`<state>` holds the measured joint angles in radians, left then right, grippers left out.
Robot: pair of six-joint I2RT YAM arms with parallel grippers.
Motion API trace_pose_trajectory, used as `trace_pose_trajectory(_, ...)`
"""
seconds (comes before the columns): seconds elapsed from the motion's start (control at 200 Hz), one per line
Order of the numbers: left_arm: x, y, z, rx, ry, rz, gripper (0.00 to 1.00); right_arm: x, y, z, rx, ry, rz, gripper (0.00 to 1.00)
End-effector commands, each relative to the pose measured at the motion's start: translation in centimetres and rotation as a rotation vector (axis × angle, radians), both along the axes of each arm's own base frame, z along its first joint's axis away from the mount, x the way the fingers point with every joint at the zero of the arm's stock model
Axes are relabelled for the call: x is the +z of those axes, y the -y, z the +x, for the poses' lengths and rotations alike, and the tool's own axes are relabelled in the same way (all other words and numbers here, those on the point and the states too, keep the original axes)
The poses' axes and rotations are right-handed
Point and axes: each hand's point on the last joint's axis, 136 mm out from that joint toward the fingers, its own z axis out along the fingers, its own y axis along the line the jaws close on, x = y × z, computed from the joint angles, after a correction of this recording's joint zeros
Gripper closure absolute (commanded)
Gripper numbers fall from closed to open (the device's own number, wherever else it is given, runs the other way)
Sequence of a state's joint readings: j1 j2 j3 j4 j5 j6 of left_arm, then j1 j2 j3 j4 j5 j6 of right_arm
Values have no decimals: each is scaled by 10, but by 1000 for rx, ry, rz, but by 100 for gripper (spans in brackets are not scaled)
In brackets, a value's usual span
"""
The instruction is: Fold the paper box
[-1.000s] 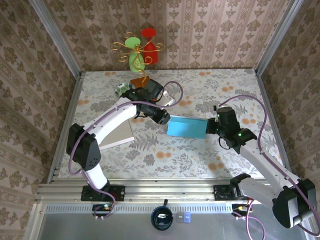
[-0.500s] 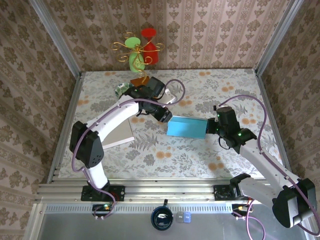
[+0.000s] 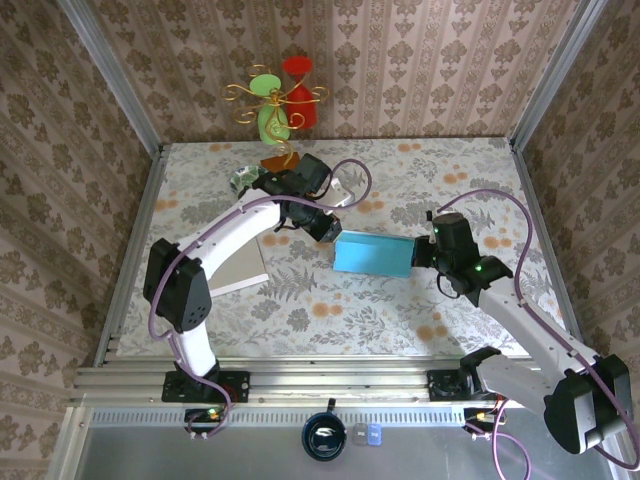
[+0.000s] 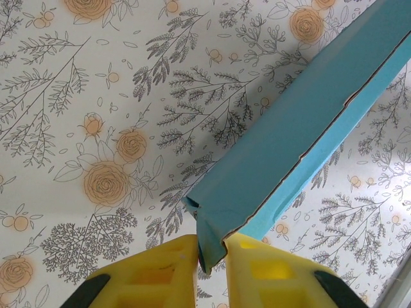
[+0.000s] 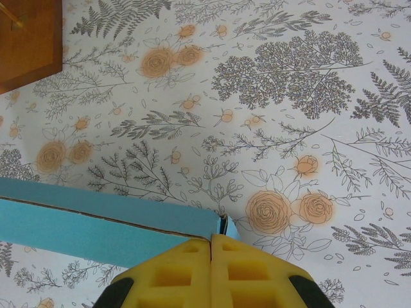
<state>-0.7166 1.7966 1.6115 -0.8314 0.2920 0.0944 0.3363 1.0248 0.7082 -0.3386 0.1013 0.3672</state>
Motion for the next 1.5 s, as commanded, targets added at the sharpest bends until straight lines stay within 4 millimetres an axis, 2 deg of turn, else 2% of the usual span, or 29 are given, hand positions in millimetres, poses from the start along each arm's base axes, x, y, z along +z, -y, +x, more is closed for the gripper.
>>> trace_pose_trajectory(0.0,6,1,5,-2,7,-2,80,-15,2,-9,3,-80,-19,100)
trace_pose_trajectory(0.21,9,1,9,4,28,1,79,-17,4,-9,-2,-85,-18,100)
trace_pose_trajectory(0.785,9,5,3,21,-11,-6,93,-12,3,-5,2,-81,-13,100)
trace_pose_trajectory(1.155,8,15,-5,130,-89,-11,97,-6,-2,0,-20,-74,39,100)
trace_pose_trajectory(1.495,10,16,-2,287,-167,-22,100,-4,-4,2,-30,-77,47,100)
